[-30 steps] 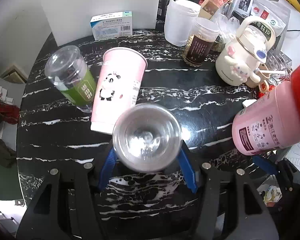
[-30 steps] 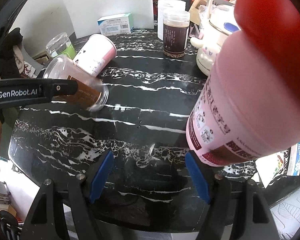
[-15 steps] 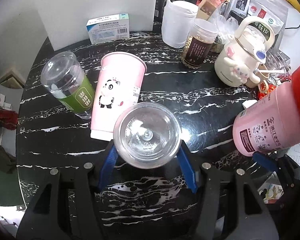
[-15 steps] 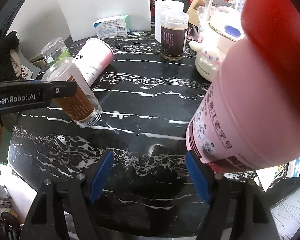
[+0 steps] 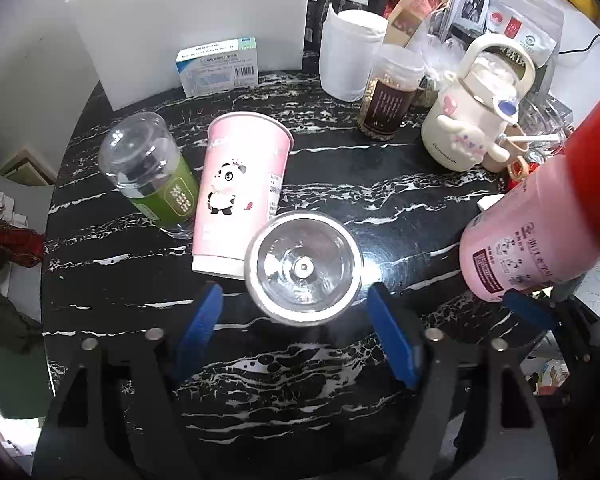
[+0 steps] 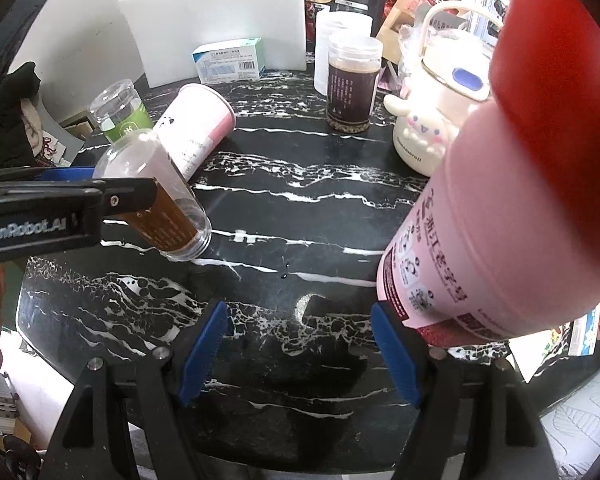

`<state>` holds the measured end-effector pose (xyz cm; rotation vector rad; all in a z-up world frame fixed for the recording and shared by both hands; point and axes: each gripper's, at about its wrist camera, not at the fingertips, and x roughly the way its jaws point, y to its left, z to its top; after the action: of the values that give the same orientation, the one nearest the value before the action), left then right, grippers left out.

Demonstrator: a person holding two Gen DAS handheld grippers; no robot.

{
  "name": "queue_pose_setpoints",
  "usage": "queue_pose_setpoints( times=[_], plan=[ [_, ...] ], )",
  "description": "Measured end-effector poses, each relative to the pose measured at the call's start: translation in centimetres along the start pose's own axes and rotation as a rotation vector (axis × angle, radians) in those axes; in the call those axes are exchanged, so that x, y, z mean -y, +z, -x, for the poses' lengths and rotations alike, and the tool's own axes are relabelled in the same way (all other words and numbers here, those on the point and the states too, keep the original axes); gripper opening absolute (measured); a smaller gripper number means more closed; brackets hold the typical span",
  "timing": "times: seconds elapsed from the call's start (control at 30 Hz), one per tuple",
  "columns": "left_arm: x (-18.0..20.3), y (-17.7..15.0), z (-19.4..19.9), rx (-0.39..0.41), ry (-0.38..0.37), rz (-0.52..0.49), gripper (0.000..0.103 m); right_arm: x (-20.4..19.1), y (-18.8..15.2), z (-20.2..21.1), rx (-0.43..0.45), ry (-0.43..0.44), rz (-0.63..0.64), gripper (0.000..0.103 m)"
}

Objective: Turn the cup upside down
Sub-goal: 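Withdraw the left gripper up and away from the jar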

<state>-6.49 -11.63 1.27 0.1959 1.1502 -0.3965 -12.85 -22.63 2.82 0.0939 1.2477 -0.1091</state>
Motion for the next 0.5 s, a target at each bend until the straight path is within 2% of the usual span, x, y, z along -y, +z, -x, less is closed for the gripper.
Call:
queue_pose_setpoints(
  times=[0.43,0.5],
  plan=[
    [-3.2,-1.0,4.8,0.023,0.024,0.023,0.079,-1.7,1.4,2.3,0.031,-0.002,0.016,0.075],
    [-3.9,-1.2,5.3,0.024,0.034,0.034,0.081,-2.0,1.7,2.5,0.033,0.005,0.017,0.079]
  ],
)
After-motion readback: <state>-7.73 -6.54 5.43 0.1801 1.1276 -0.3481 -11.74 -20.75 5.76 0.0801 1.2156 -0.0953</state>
